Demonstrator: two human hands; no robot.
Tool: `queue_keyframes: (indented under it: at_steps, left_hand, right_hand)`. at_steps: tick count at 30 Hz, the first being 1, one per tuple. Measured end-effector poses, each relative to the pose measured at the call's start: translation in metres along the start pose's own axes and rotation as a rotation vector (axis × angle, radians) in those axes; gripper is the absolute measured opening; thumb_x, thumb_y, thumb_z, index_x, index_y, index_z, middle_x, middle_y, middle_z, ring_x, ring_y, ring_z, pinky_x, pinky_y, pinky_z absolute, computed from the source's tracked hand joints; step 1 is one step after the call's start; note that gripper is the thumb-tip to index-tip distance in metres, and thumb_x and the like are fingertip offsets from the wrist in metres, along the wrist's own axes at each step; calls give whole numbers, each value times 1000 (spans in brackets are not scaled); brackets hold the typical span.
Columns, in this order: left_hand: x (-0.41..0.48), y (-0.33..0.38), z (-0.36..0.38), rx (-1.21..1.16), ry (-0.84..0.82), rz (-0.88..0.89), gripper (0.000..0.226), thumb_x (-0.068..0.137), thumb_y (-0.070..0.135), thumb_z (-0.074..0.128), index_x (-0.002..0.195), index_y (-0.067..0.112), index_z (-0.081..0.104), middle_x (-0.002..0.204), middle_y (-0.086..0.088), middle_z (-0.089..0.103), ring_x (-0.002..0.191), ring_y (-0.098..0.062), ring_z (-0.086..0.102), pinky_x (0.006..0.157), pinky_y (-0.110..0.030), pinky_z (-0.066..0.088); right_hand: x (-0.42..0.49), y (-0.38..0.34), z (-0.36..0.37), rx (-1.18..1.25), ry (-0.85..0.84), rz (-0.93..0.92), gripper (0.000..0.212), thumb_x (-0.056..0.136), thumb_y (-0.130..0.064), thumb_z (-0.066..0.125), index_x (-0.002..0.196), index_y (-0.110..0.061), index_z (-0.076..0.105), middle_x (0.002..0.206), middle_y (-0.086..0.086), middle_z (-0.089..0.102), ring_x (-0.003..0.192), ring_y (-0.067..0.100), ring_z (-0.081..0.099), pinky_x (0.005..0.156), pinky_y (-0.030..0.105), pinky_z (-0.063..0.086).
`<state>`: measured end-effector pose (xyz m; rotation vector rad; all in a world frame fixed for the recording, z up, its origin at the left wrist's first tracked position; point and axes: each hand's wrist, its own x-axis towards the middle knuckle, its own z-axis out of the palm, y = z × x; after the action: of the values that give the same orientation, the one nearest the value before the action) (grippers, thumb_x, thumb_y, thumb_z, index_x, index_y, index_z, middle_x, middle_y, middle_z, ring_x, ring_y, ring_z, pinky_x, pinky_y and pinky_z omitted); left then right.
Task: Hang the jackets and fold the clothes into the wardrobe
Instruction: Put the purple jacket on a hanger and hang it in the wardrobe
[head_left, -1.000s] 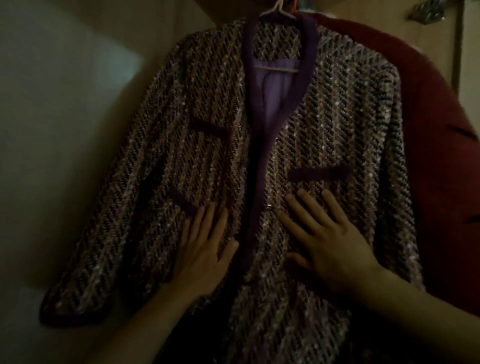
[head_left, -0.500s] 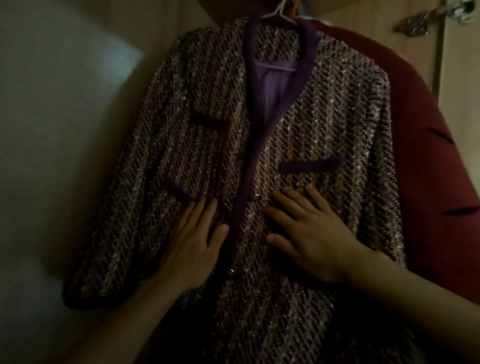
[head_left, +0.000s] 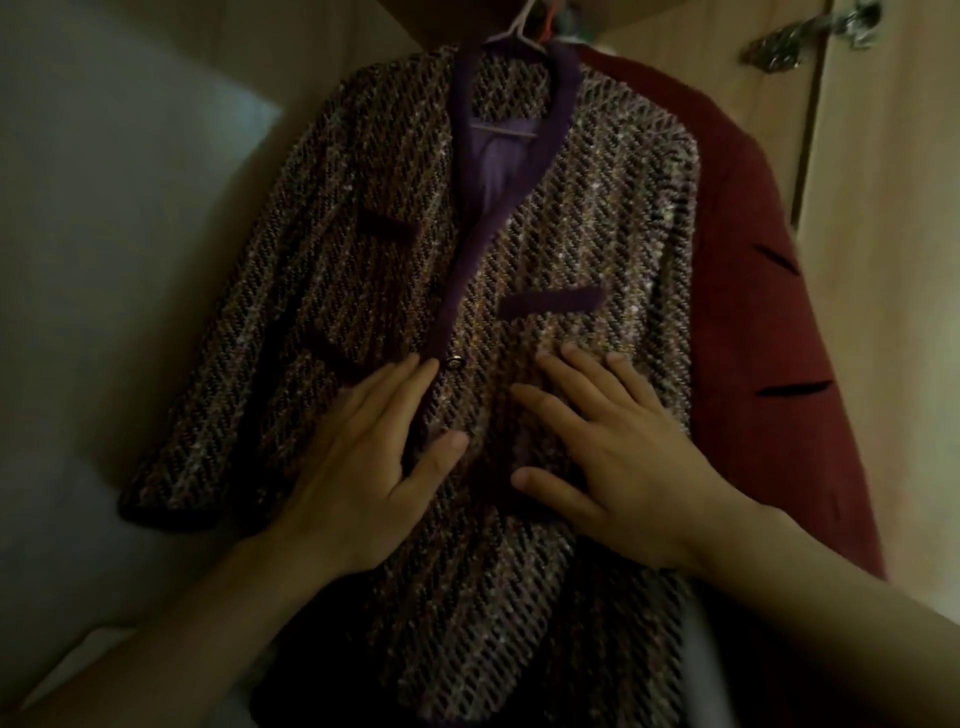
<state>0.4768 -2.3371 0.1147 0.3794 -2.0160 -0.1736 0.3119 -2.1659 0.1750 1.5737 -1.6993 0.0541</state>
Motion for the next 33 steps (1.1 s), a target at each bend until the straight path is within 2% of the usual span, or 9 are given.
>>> queue_keyframes:
  at_steps: [10,14,15,17,21,24,28,30,33]
  left_hand:
    - [-40,165,36,-48,-75,249,67,97,65,33,154,30,29,160,16,23,148,0,14,121,-40,23]
    - [-58,240,67,-64,-129,302,68,94,67,31,153,32,29,161,15,23,148,-2,14,120,-43,22]
    - [-64,259,77,-76,-147,292,69,93,69,30,153,34,28,161,16,22,148,-2,14,120,-43,23]
    - [-76,298,98,-125,-201,288,71,91,72,28,153,38,24,161,19,18,147,0,12,119,-42,22]
    - [-102,377,153,-200,-282,350,70,91,72,26,153,40,23,162,20,16,146,2,12,119,-38,22]
    - [-124,429,191,-288,-351,400,70,92,73,26,151,37,29,160,15,26,145,-3,24,114,-43,32]
    - [-147,492,229,-417,-460,462,72,90,75,21,152,39,26,160,19,22,146,-1,21,116,-40,27]
    - [-154,520,246,-475,-497,484,72,90,76,21,153,41,23,160,22,17,146,1,16,118,-38,23]
    - [-165,556,268,-563,-551,540,69,91,76,22,152,43,19,160,24,15,147,1,13,120,-40,21]
  right_hand:
    - [-163,66,-47,106,9,128,75,92,-72,25,154,-31,24,165,1,11,153,20,1,122,45,13]
    - [-243,90,-64,140,-36,237,75,91,-77,23,154,-41,9,165,-9,-2,151,10,-10,121,32,6]
    - [-266,95,-69,183,-29,266,75,90,-78,24,154,-43,8,164,-13,-2,150,7,-10,120,31,8]
    - [-310,106,-79,216,2,338,73,90,-78,26,153,-44,12,164,-16,3,151,5,-4,119,31,15]
    - [-405,128,-97,223,31,538,69,91,-76,31,151,-41,26,161,-10,23,148,11,19,109,37,28]
    - [-476,142,-116,157,12,679,70,86,-82,25,149,-51,20,162,-20,12,149,4,9,114,34,22]
    - [-556,151,-149,92,-88,838,70,79,-85,14,144,-60,7,158,-29,-9,148,-2,-6,116,25,11]
    - [-585,152,-163,59,-120,916,71,81,-84,14,147,-58,6,159,-28,-8,148,-2,-8,117,25,10]
    - [-625,153,-178,8,-130,1017,69,87,-79,22,149,-51,12,162,-23,0,149,2,1,118,29,14]
